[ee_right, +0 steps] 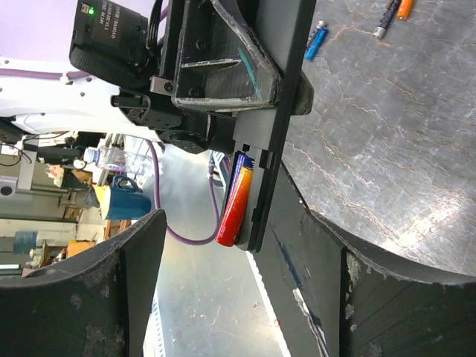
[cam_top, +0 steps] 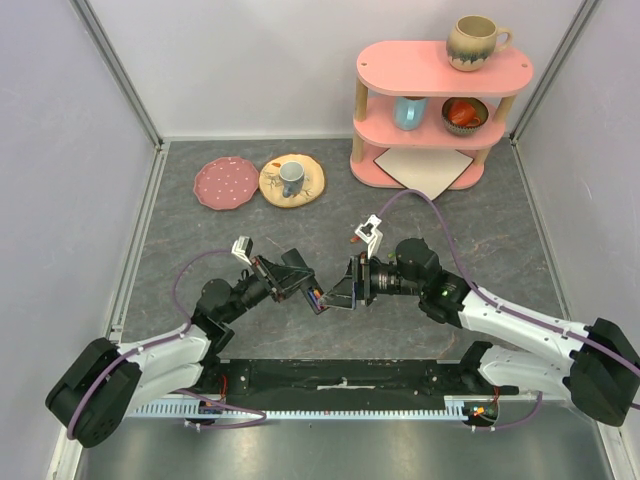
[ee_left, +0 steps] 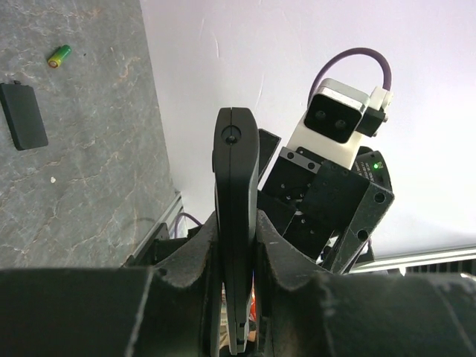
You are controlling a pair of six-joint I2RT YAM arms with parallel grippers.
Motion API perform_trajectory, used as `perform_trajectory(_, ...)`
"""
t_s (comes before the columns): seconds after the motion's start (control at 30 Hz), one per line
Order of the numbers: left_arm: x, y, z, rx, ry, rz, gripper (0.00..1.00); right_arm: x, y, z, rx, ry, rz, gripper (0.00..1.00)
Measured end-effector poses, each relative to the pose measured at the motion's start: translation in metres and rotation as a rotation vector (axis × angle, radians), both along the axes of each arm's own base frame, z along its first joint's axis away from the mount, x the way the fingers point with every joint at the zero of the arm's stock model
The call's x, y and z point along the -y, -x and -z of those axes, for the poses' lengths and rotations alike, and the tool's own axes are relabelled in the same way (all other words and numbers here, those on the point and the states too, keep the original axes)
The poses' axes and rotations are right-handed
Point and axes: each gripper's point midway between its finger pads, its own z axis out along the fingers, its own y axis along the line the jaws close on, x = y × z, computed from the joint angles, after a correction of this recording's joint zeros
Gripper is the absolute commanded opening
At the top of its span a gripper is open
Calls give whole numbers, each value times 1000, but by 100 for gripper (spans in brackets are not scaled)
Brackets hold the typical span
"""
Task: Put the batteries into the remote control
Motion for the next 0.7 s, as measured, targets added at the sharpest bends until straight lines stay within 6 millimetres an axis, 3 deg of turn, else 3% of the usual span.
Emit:
perform_trajectory(0.27, 2, 1, -7, 9, 17, 15, 2, -6, 6, -2, 9, -30, -38, 70)
perform_trajectory(0.7, 3, 2, -8, 1, 24, 22, 2, -10, 7, 3, -24, -56, -33, 65)
